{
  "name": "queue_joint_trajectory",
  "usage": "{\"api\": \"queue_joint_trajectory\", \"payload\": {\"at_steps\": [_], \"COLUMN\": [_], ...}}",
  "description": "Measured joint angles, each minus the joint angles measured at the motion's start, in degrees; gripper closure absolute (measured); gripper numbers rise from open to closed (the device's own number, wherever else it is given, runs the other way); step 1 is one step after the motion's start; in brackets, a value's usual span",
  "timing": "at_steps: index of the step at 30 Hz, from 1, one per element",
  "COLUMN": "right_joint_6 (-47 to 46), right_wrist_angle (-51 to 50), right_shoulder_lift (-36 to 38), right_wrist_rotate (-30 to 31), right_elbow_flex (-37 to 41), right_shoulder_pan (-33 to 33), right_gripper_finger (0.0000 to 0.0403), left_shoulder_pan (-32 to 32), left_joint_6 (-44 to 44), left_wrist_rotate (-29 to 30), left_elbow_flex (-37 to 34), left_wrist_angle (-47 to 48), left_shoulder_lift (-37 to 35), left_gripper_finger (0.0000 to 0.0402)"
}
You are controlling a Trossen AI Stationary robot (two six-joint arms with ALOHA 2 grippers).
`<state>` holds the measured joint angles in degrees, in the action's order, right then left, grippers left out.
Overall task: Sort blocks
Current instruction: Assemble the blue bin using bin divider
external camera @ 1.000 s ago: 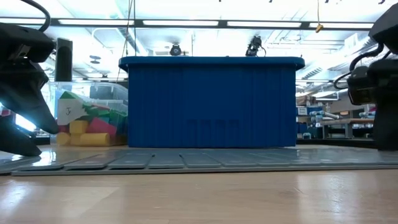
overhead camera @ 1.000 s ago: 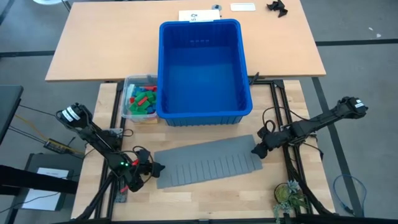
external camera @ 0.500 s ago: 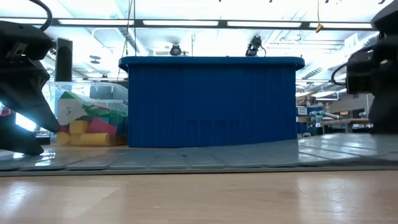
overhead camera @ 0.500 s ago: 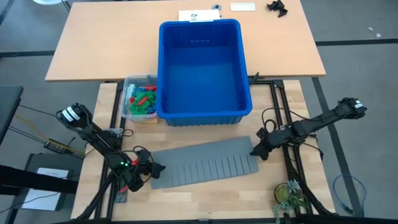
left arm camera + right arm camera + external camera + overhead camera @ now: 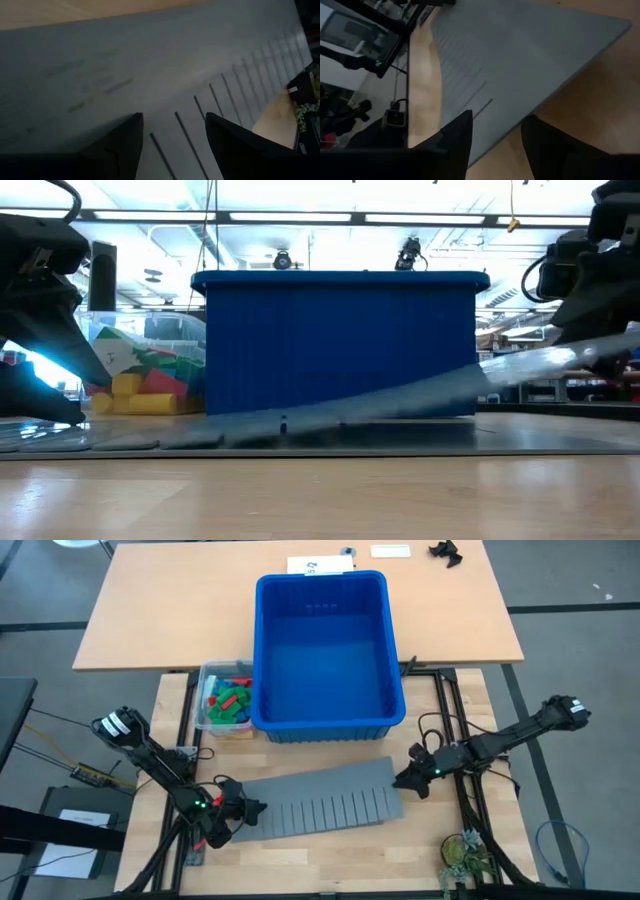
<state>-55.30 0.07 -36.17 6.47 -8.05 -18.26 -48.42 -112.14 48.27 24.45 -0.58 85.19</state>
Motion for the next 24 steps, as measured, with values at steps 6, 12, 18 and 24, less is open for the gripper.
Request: {"api": "queue_joint_trajectory", "payload": {"at_steps": [6,12,18,24], "right_joint_6": [-0.01,0.13,2.07,5.65], "right_wrist_angle": [4.19,6.15,9.03,9.47], "right_shoulder_lift": [-5.77,-8.74,-8.95,-8.93], "right_wrist_rotate": [1.44,2.0,3.93,4.35], "right_elbow_flex": [0.02,0.04,-0.17,-0.31], "right_shoulder_pan": [0.0,0.0,0.07,0.09], "right_gripper_finger": [0.0256,0.0274,0.0293,0.0313], "left_shoulder_pan": [0.02,0.02,0.23,0.45], "left_joint_6": [1.18,1.45,3.12,2.93], "left_wrist_rotate": [0.59,1.42,5.55,5.06], "left_elbow_flex": [-0.02,-0.02,-0.09,-0.04], "left_wrist_angle": [0.17,0.99,0.42,0.15], "left_shoulder_lift": [0.04,0.02,0.04,0.02], "left_gripper_finger": [0.0178,0.0179,0.0179,0.0179]}}
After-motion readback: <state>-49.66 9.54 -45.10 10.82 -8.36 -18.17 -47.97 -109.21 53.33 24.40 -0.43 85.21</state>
